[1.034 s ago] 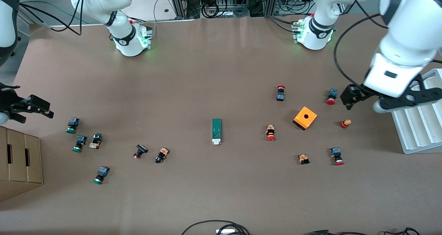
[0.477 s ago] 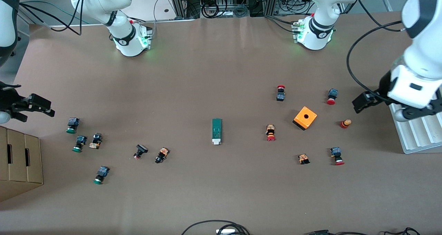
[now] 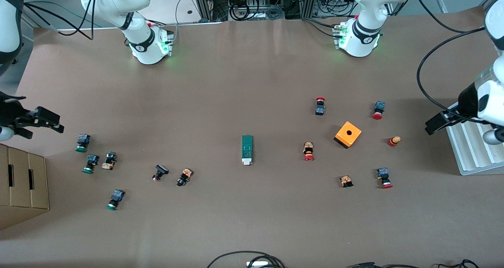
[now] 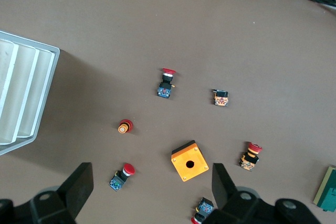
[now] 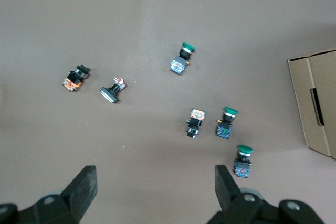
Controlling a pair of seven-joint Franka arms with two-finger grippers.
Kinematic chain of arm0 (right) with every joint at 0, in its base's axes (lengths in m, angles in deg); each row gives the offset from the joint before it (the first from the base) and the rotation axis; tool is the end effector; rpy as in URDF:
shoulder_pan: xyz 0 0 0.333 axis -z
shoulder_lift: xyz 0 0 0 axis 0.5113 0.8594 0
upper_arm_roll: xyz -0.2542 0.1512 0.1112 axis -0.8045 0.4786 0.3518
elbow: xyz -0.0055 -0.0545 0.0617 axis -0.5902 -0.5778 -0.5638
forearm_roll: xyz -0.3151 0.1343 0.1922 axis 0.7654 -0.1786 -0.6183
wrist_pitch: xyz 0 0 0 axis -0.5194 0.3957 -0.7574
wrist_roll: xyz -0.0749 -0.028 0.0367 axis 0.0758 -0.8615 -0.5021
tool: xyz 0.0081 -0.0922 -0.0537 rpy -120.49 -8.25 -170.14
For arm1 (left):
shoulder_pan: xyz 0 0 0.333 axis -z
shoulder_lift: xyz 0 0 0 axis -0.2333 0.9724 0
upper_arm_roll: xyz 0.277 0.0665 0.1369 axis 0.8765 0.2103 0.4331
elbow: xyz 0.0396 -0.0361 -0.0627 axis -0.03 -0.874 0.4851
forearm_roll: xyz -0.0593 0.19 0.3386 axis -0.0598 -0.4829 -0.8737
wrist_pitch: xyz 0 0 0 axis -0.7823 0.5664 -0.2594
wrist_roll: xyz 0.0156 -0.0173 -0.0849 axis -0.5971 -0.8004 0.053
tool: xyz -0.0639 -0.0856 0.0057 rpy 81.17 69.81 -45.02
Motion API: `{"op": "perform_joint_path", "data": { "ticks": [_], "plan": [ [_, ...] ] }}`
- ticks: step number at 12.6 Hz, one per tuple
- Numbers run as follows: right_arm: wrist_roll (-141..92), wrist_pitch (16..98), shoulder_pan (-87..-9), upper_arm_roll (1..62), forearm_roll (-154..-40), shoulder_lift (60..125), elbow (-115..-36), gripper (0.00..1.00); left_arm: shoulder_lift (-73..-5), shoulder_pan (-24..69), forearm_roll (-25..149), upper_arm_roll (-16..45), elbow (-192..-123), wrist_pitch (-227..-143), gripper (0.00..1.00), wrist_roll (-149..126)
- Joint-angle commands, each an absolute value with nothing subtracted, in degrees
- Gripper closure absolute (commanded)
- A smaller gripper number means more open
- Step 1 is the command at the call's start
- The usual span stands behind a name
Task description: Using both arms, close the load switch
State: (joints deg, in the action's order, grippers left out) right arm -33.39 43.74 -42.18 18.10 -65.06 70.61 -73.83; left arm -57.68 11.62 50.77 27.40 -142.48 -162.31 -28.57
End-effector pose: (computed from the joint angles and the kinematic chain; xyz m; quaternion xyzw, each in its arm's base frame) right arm 0.5724 -0.0655 0.5738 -0.9973 -0.0491 -0.0424 0.0355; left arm 0.5973 -0.0265 0.6093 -0.9839 -0.1760 -0.0304 0.0102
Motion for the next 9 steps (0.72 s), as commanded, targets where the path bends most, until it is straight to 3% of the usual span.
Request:
{"op": "perform_joint_path", "data": {
  "ticks": [1, 9],
  "plan": [
    [-30.04, 42.83, -38.24, 23.74, -63.89, 69.67, -73.86, 0.00, -59.76, 10.59, 56.55, 33.24, -142.47, -159.08, 0.00, -24.11],
    [-29.68, 42.30, -37.43, 24.46, -62.66, 69.58, -73.69, 0.00, -59.59, 11.12, 50.68, 33.97, -141.33, -155.55, 0.00, -14.06]
  ]
}}
